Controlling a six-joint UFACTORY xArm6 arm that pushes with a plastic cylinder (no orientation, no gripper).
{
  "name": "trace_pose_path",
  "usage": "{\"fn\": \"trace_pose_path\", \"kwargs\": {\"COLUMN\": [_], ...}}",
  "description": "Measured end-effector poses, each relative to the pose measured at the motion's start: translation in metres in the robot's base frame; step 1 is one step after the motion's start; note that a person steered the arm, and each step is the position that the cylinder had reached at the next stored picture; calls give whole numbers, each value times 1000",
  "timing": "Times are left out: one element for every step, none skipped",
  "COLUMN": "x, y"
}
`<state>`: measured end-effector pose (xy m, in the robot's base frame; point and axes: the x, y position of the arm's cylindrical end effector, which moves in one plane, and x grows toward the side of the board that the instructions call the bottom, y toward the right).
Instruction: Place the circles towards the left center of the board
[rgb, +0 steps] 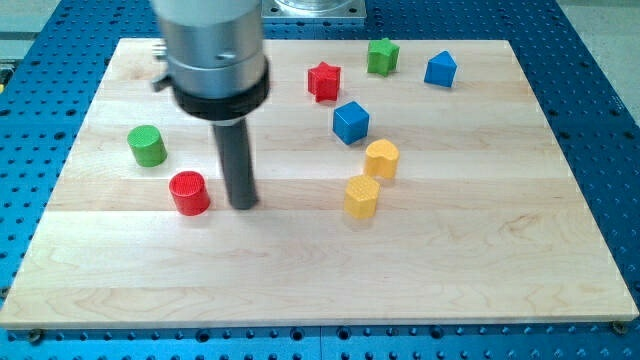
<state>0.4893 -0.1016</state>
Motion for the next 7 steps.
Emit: {"fn": "trace_pose_path", "kwargs": {"x": [10, 29, 5, -32, -26, -44, -67], "y": [-31, -35, -86, -89, -66, -10, 45]}}
